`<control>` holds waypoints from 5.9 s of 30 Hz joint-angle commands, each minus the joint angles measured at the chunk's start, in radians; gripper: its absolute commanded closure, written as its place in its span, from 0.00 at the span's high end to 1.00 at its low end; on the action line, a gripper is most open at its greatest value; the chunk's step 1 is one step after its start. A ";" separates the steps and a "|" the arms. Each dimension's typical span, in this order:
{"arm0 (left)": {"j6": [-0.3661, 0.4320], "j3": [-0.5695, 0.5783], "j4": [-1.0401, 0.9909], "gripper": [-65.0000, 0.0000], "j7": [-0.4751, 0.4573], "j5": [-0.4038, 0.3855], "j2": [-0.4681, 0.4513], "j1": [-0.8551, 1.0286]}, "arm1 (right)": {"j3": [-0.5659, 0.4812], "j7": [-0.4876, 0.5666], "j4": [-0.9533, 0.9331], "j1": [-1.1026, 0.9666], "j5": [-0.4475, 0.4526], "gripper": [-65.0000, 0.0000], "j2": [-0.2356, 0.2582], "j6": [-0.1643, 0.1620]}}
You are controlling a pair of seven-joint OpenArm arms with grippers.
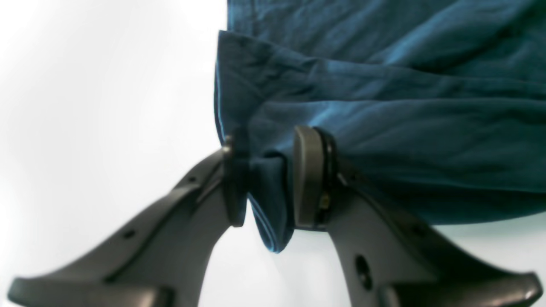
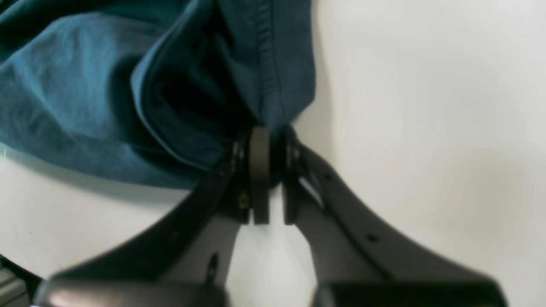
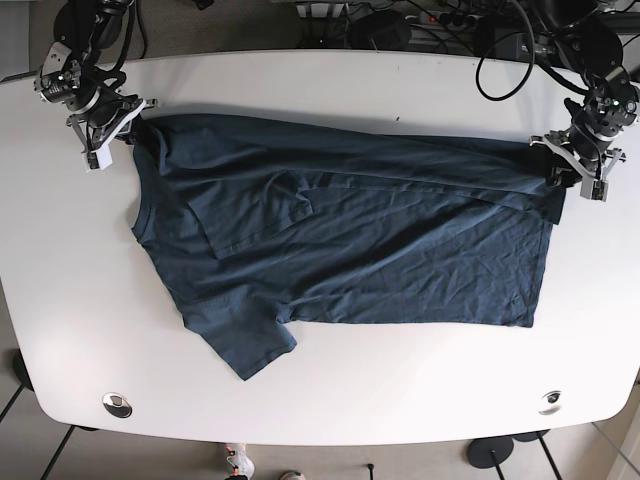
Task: Fold the T-shirt properly
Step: 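Hold the shirt edge with both grippers and pull it taut, then release the edge and move both grippers to the shirt's hem corners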
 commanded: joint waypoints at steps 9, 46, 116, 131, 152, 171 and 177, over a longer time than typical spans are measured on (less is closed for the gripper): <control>-0.001 -0.091 -0.097 0.24 -0.024 0.063 -0.028 0.025 | 0.060 0.013 0.012 0.002 0.009 0.03 0.073 0.006; -0.001 -0.048 0.282 0.68 0.292 -0.118 0.103 0.186 | 0.060 0.013 0.012 0.004 0.012 0.04 0.063 0.006; -0.001 0.001 0.218 0.65 0.365 -0.341 0.020 0.065 | 0.175 0.012 0.190 -0.019 0.014 0.96 -0.017 0.006; -0.001 0.100 0.212 0.02 0.149 0.184 0.215 0.077 | 0.056 0.084 -0.038 -0.012 0.008 0.16 -0.011 0.006; -0.001 -0.042 0.364 0.47 0.152 0.185 0.140 0.180 | 0.069 0.099 0.264 -0.248 0.015 0.33 -0.016 0.006; -0.001 -0.032 0.223 0.56 0.316 0.385 0.246 -0.428 | -0.075 0.136 -0.345 0.600 -0.275 0.84 0.050 0.006; -0.001 -0.032 0.220 0.56 0.316 0.388 0.258 -0.444 | -0.079 0.358 -0.879 0.861 -0.325 0.84 0.115 0.006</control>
